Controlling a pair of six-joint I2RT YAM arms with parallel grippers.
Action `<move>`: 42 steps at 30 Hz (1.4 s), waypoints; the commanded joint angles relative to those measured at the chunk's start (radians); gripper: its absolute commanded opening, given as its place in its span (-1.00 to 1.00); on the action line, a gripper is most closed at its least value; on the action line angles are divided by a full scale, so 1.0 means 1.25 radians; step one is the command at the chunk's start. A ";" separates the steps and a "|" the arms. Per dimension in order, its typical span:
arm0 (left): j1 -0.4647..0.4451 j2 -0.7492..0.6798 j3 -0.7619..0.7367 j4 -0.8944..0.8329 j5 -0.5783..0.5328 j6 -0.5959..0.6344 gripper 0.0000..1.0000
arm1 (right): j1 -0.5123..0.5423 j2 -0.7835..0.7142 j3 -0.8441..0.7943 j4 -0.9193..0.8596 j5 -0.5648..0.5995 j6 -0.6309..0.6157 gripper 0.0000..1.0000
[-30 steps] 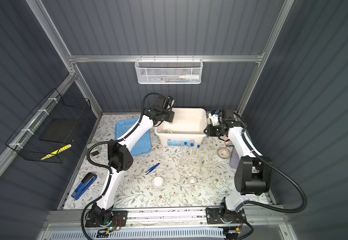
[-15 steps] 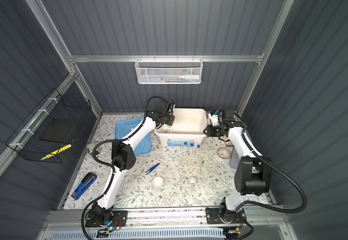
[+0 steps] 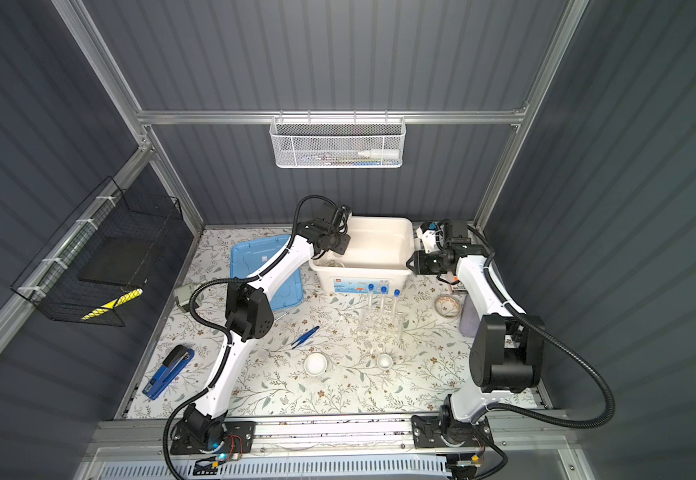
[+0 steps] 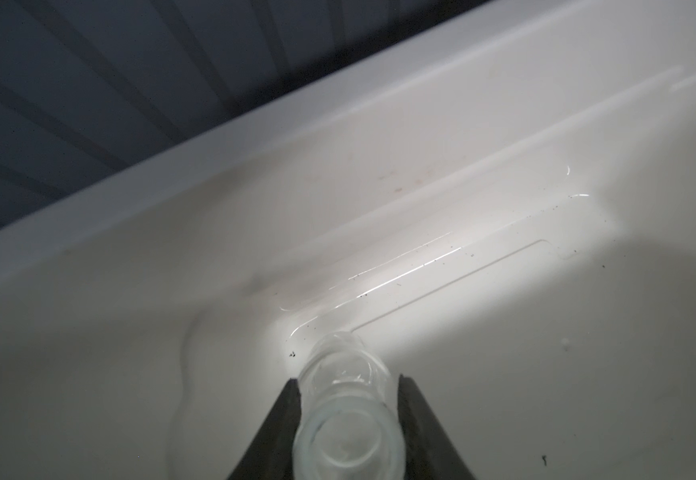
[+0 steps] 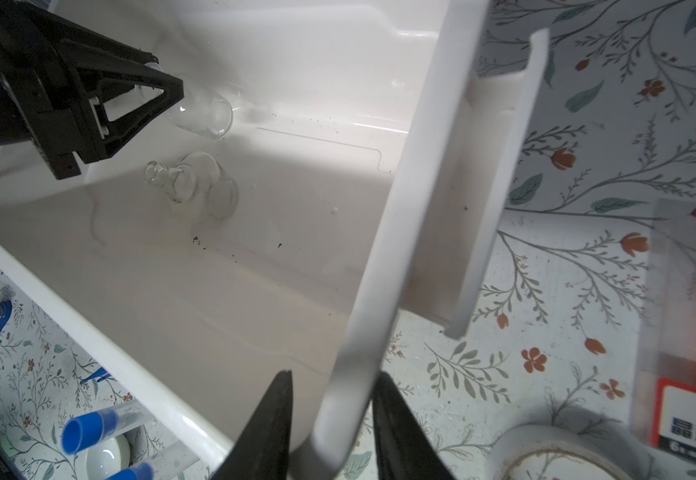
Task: Organize the chemistry lab equipment
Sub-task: 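Lower the glass bottle into the white bin and open left gripper, then raise left gripper up out of the white bin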
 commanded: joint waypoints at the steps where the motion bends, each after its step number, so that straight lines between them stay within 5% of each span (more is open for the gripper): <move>1: 0.004 0.023 0.034 -0.026 -0.015 0.018 -0.32 | 0.001 0.001 -0.020 -0.026 -0.004 -0.006 -0.31; 21: 0.004 0.033 -0.009 -0.032 0.013 -0.003 -0.30 | 0.001 -0.030 -0.058 0.048 0.025 0.039 -0.08; 34: 0.004 0.022 -0.022 -0.028 0.021 -0.010 -0.10 | 0.000 -0.059 -0.078 0.084 0.030 0.072 0.10; 42: 0.004 0.003 -0.028 -0.022 0.024 -0.022 0.14 | -0.004 -0.077 -0.087 0.109 0.034 0.106 0.40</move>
